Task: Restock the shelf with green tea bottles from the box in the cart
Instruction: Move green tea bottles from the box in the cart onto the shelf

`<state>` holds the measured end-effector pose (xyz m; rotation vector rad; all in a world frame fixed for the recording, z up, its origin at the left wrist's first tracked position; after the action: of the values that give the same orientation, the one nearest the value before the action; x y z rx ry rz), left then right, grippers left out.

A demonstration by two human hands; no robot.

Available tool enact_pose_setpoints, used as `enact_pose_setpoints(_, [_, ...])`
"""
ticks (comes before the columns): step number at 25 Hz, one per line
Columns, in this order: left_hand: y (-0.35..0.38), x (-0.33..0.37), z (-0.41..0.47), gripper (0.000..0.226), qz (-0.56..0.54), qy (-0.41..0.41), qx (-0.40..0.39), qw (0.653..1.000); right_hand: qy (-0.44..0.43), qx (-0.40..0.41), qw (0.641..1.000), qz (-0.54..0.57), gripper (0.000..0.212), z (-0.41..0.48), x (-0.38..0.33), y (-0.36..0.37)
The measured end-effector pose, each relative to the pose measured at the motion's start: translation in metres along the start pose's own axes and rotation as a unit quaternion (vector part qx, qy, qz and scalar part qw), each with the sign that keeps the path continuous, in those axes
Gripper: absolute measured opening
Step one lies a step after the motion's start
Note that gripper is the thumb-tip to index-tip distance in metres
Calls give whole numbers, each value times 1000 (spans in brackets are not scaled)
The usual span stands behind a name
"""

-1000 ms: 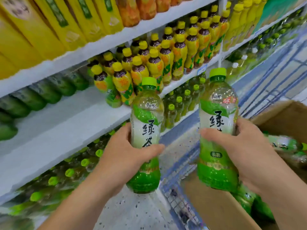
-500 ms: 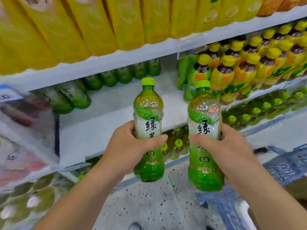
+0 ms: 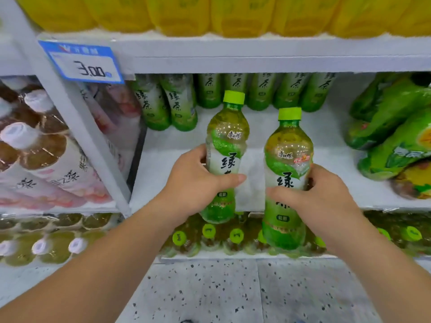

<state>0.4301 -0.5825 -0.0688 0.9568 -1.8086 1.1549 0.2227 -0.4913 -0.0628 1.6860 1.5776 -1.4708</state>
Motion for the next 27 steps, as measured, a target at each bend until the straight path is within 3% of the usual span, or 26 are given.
enact_pose_setpoints(5, [-8,2,32,50,2,65,63,996,-86,-9,996,-27,31,39,-23,8])
enact_pose_setpoints(12, [2,2,45,61,-31,159,92,983,-146,-1,988,56,57,61,-9,19])
enact_pose_setpoints(16, [3,-6,38,60,-27,165,86,982,-149,-22,986,72,54,63,-3,19])
enact_pose_setpoints(20, [8,-20,36,63,29,131,80,988,-130,-59,990,-11,48,62,13,23])
enact_pose_setpoints(24, [9,-40,37,50,90,129,110,981,-157,-25,985,-61,41,60,27,29])
enact_pose_setpoints(27, [6,-43,47,54,76,147,139,976,-189,-4,980,-68,43,72,20,36])
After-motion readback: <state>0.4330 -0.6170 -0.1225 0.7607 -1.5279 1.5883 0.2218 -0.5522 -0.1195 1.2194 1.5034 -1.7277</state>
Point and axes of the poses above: each hand's wrist, its own z-axis towards the middle knuckle, its own y-axis out of the palm, x = y × z, the point moved 7 cm from there along z, towards the middle knuckle, and after that the axes turned 2 degrees about z, right-handed, at the moved point
